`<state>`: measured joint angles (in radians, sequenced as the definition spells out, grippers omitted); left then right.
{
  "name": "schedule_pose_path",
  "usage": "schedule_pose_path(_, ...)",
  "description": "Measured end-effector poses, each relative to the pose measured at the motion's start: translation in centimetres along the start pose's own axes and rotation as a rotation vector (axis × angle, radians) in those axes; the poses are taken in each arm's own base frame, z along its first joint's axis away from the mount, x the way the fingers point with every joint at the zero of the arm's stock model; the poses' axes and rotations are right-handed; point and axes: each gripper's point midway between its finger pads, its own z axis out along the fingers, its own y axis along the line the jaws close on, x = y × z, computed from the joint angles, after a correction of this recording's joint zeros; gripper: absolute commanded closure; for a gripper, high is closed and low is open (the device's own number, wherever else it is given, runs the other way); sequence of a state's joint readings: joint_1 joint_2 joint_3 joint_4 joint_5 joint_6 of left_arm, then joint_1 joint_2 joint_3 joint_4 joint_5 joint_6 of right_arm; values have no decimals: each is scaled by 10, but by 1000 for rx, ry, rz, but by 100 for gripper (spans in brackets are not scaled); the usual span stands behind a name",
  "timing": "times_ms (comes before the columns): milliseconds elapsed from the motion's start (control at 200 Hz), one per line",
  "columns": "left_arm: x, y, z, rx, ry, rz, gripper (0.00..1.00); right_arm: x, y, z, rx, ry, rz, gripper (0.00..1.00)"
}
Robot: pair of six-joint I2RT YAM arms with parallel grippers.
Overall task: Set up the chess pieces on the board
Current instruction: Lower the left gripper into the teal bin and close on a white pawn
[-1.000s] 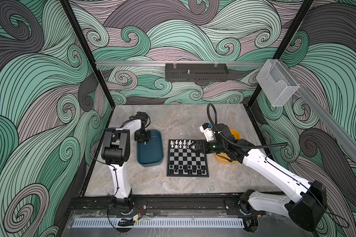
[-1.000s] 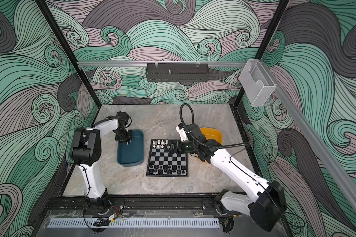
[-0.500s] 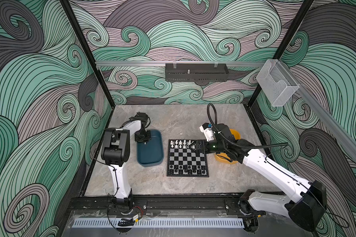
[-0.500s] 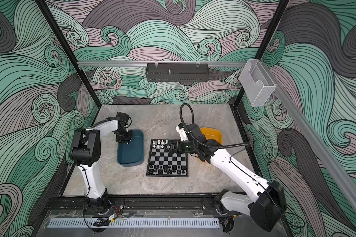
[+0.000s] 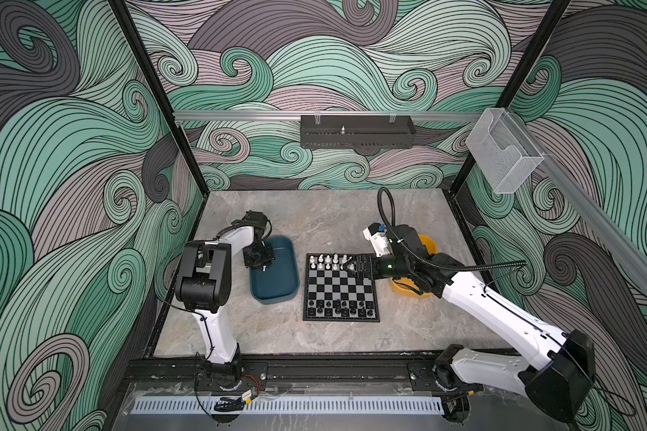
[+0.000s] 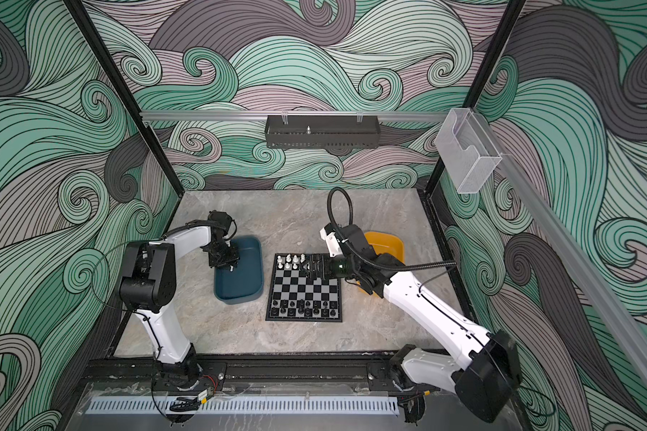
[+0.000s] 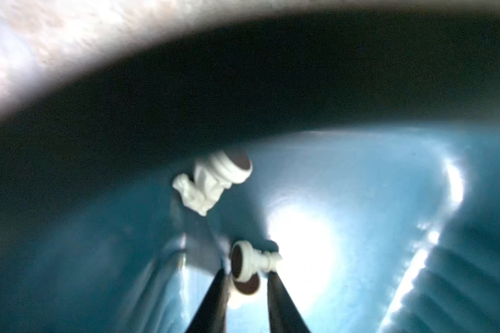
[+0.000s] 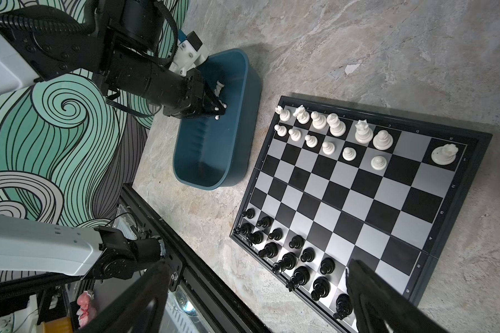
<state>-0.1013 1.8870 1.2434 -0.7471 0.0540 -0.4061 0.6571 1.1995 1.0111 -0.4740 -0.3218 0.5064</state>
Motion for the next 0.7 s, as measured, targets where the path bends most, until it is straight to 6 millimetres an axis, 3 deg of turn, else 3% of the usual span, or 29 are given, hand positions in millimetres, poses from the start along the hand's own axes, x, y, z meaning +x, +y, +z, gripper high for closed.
schedule_pose_path(701,-6,-1,3,-13,11,10,83,-1,-2,-1,3,-4,8,3)
